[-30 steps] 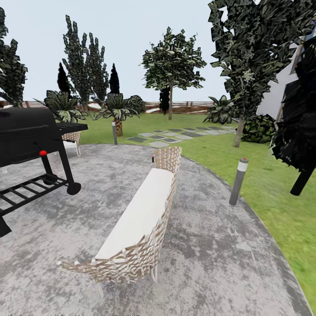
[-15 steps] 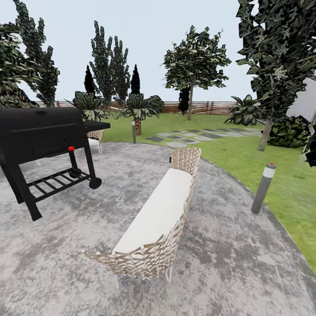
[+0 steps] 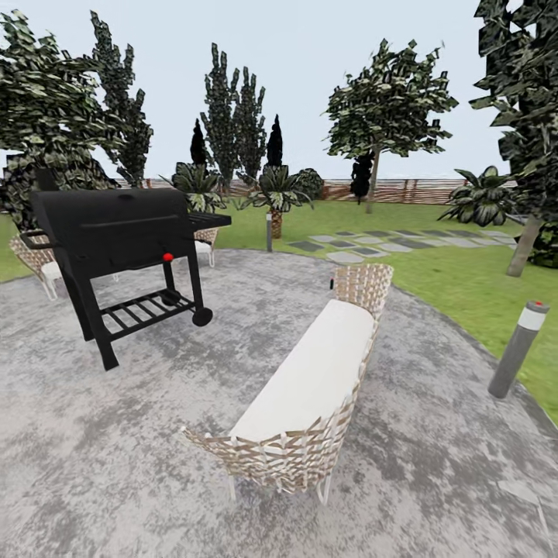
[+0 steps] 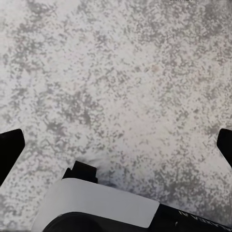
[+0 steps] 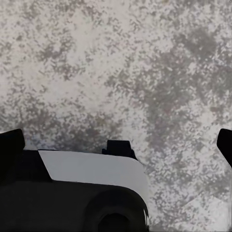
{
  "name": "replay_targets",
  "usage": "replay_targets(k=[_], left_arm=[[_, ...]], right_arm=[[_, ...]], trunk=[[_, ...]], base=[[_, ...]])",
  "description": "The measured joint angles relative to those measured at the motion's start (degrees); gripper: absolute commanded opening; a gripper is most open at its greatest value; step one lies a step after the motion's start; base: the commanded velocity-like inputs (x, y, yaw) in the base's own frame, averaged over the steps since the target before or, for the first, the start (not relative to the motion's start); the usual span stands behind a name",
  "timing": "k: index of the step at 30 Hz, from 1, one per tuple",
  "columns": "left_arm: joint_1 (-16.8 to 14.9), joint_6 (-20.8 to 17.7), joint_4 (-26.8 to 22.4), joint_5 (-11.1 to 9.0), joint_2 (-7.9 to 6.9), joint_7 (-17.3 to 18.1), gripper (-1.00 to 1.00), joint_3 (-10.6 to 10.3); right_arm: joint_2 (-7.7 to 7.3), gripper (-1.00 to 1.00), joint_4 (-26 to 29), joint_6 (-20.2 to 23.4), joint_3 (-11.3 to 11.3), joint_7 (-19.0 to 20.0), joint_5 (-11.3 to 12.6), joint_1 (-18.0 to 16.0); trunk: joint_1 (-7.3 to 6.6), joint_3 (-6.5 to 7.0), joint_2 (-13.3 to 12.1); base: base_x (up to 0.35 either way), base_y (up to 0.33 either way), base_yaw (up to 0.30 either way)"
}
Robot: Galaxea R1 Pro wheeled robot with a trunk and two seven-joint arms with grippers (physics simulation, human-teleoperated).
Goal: In the garden, pick up the pesticide atomizer on the floor and spray pesticide onto both trees until each tree trunk is fully covered.
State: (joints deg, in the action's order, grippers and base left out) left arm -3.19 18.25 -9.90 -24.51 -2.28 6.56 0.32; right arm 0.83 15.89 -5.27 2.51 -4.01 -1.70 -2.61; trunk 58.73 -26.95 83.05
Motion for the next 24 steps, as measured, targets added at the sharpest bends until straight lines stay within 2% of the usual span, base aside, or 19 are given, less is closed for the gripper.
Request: replay_targets(k=[9, 24], left_arm=[[0.0, 0.0, 0.0, 0.0, 0.0, 0.0, 1.0, 0.0], [0.0, 0.0, 0.0, 0.0, 0.0, 0.0, 1.0, 0.0]], right_arm=[[0.15, 1.0, -1.6, 0.0, 2.2, 0.0, -1.9, 0.0], [0.15, 1.0, -1.9, -0.1, 2.6, 0.0, -2.2, 0.0]], trunk=[[0.0, 0.0, 0.0], [0.0, 0.0, 0.0]], base=[[0.0, 0.0, 0.287], [0.0, 0.0, 0.287]])
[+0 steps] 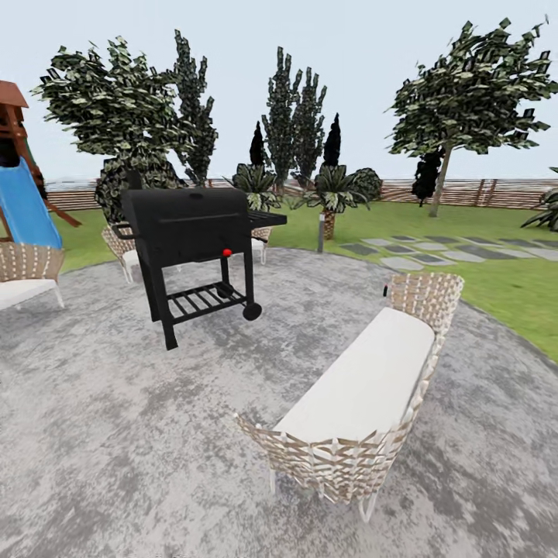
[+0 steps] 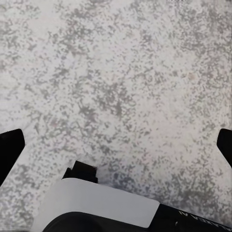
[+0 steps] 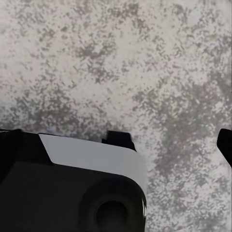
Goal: In the garden, pick up the pesticide atomizer on the floor and spray pesticide onto both trees until each tree trunk is fully covered.
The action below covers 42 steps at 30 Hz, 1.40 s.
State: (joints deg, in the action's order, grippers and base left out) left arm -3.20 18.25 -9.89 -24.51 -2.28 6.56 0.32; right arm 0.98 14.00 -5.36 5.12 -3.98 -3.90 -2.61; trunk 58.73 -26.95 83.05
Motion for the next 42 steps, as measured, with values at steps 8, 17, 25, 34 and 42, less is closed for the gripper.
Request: replay_targets(k=[8, 17, 25, 34, 42], left_arm=[[0.0, 0.0, 0.0, 0.0, 0.0, 0.0, 1.0, 0.0], [0.0, 0.0, 0.0, 0.0, 0.0, -0.1, 1.0, 0.0], [0.0, 0.0, 0.1, 0.0, 0.0, -0.1, 1.0, 0.0], [0.0, 0.0, 0.0, 0.0, 0.0, -0.1, 1.0, 0.0], [0.0, 0.0, 0.0, 0.0, 0.0, -0.1, 1.0, 0.0]], right_arm=[[0.0, 1.0, 0.0, 0.0, 0.0, 0.0, 0.0, 0.0], [-0.05, 1.0, 0.0, 0.0, -0.3, -0.1, 0.3, 0.0], [-0.08, 1.0, 0.1, 0.0, -0.3, -0.1, 0.4, 0.0], [-0.01, 1.0, 0.2, 0.0, -0.4, -0.1, 0.5, 0.0], [0.0, 1.0, 0.2, 0.0, -0.4, -0.1, 0.5, 0.0]], trunk=[[0.0, 0.0, 0.0], [0.0, -0.02, 0.0], [0.0, -0.03, 0.0], [0.0, -0.03, 0.0], [0.0, -0.03, 0.0]], base=[[0.0, 0.0, 0.287], [0.0, 0.0, 0.175], [0.0, 0.0, 0.024], [0.0, 0.0, 0.216], [0.0, 0.0, 0.277]])
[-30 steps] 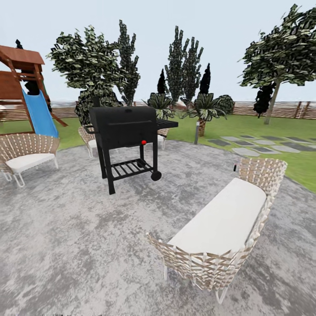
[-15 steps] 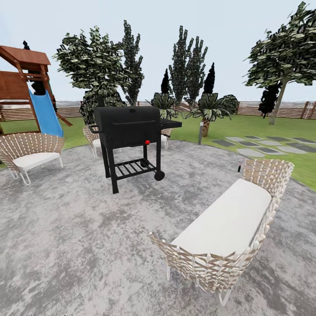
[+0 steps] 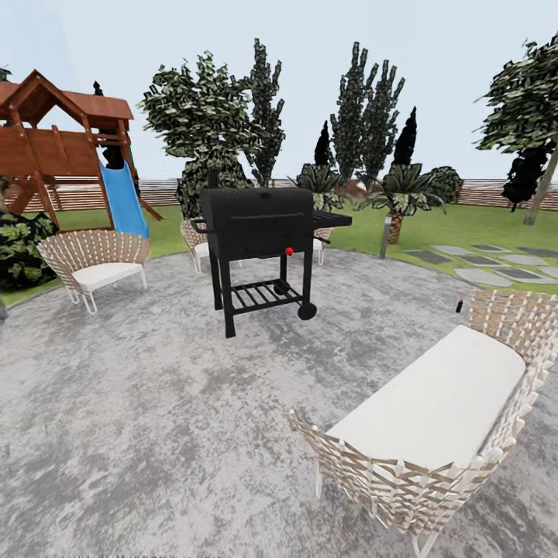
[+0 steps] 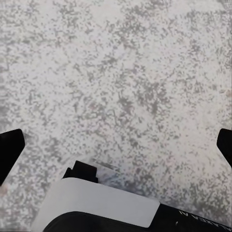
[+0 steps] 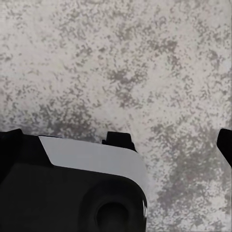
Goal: In the garden, pick up the pesticide atomizer on the floor and spray pesticide onto both trees until each tree trunk is fully covered.
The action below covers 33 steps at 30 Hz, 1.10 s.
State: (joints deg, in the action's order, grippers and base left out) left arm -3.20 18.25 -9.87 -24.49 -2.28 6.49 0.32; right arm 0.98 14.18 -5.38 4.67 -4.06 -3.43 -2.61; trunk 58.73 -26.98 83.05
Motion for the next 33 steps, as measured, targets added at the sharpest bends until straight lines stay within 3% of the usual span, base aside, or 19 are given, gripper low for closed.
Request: replay_targets(k=[33], left_arm=[[0.0, 0.0, -0.1, -0.1, -0.09, 0.1, 1.0, 0.0]], right_arm=[[0.18, 1.0, -0.1, 0.0, 0.1, 0.0, -0.1, 0.0]], trunk=[[0.0, 0.0, 0.0]], base=[[0.0, 0.0, 0.284]])
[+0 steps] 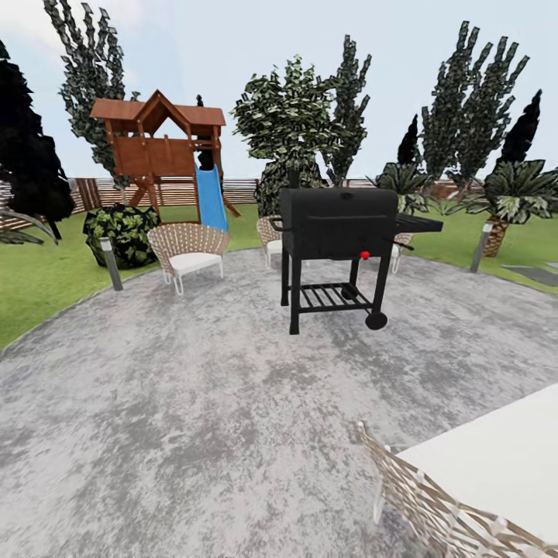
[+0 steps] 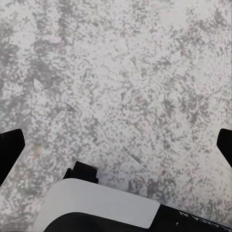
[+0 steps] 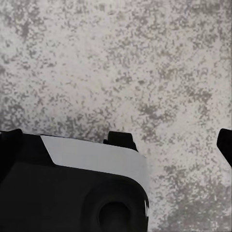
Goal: In the garden, pick up the pesticide atomizer on the floor and spray pesticide onto both trees until each tree trunk is fully covered.
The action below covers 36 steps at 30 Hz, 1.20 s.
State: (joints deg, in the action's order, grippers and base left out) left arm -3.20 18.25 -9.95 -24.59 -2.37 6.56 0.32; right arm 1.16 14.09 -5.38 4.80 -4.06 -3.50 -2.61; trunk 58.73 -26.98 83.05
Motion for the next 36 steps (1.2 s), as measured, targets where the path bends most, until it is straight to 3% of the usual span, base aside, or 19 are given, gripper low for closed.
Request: replay_targets(k=[21, 36], left_arm=[[0.0, 0.0, 0.1, 0.1, -0.08, 0.1, 1.0, -0.1], [0.0, 0.2, 0.0, 0.2, -0.07, 0.2, 1.0, -0.1]], right_arm=[[-0.1, 1.0, 0.1, 0.0, -0.1, 0.0, 0.1, 0.0], [-0.46, 1.0, 0.3, 0.0, -0.4, 0.0, 0.3, 0.0]], trunk=[[0.0, 0.0, 0.0], [0.0, 0.0, 0.0]], base=[[0.0, 0.0, 0.279], [0.0, 0.0, 0.058]])
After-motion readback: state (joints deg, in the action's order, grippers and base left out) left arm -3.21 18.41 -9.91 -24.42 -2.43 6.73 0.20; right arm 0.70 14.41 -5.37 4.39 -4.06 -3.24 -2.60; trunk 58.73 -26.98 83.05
